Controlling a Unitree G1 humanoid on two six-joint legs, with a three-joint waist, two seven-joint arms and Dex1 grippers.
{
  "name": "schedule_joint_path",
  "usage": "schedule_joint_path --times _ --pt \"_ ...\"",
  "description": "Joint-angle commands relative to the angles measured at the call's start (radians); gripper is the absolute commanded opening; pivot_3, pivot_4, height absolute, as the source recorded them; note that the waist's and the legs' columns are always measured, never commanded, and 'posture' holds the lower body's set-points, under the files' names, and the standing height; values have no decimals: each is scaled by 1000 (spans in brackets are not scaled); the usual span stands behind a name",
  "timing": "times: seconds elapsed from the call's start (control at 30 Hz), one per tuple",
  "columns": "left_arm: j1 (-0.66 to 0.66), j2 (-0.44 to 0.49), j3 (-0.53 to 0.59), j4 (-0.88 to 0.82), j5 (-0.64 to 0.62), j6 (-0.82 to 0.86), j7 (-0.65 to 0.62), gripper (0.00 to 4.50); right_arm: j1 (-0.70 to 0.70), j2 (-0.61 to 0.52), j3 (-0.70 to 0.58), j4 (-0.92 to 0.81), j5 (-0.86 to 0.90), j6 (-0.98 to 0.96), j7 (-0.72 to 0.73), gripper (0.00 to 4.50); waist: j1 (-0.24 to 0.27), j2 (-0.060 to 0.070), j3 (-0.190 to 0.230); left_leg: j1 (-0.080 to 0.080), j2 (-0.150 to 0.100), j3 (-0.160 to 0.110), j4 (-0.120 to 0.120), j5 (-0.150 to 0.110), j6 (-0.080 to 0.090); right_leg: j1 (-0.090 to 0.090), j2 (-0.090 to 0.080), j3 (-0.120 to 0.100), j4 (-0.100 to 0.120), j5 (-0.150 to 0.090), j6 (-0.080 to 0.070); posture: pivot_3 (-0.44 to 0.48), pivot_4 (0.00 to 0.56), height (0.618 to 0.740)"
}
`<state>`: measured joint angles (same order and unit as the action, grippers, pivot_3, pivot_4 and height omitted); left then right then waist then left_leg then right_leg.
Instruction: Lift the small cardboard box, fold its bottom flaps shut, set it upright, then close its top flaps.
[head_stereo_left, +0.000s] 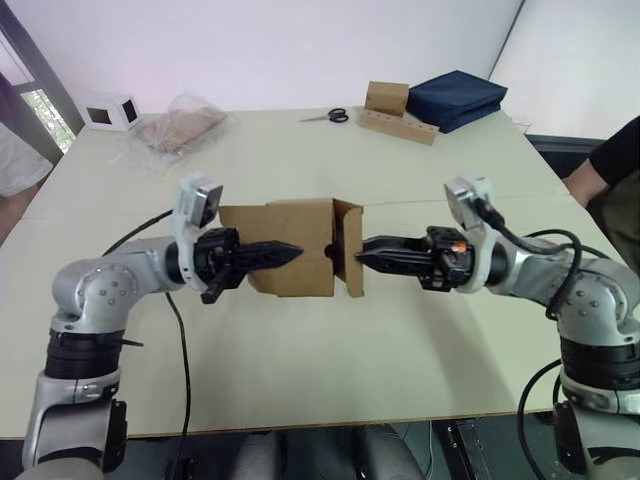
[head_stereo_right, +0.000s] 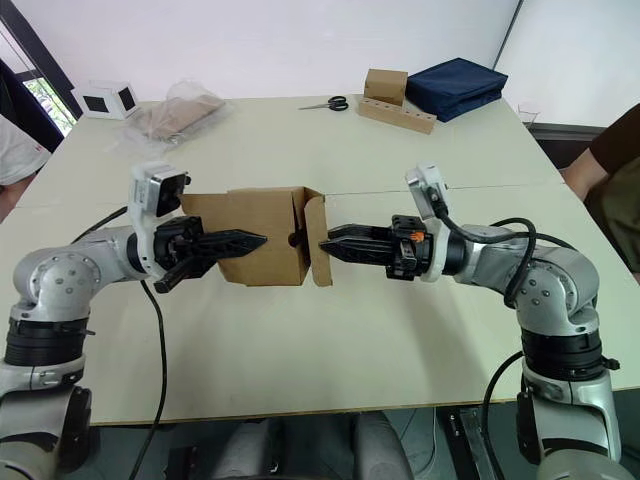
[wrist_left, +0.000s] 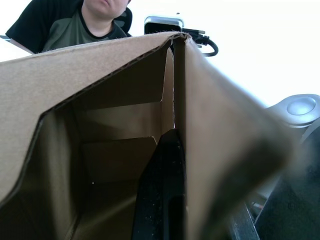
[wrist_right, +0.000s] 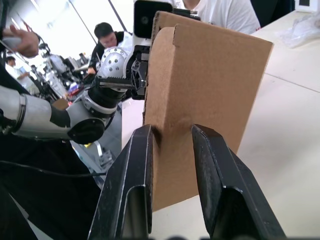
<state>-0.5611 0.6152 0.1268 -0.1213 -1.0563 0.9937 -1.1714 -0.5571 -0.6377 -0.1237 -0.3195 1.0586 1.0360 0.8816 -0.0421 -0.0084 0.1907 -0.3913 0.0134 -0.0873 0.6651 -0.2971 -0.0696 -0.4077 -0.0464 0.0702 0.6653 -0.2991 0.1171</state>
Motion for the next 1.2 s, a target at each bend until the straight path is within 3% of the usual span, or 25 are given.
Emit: schedule_joint_path --times 0.03,0.53,0.9,1.2 --pt "-9 -15 12 -42 -14 -21 16 0 -1 20 -2 -48 -9 -25 -58 1181 0 0 0 0 0 0 0 0 0 0 0 0 0 0 0 0 150 740" --pt "-4 -53 -3 -49 6 -52 44 0 1 46 -14 -96 34 -17 -163 1181 0 0 0 0 0 0 0 0 0 0 0 0 0 0 0 0 150 740" --pt "13 -96 -42 -46 86 -142 54 0 -16 82 -47 -106 176 16 -315 1181 0 0 0 0 0 0 0 0 0 0 0 0 0 0 0 0 150 740" --pt "0 -141 -14 -40 43 -121 118 0 5 104 -20 -150 204 12 -387 1181 0 0 0 0 0 0 0 0 0 0 0 0 0 0 0 0 150 740"
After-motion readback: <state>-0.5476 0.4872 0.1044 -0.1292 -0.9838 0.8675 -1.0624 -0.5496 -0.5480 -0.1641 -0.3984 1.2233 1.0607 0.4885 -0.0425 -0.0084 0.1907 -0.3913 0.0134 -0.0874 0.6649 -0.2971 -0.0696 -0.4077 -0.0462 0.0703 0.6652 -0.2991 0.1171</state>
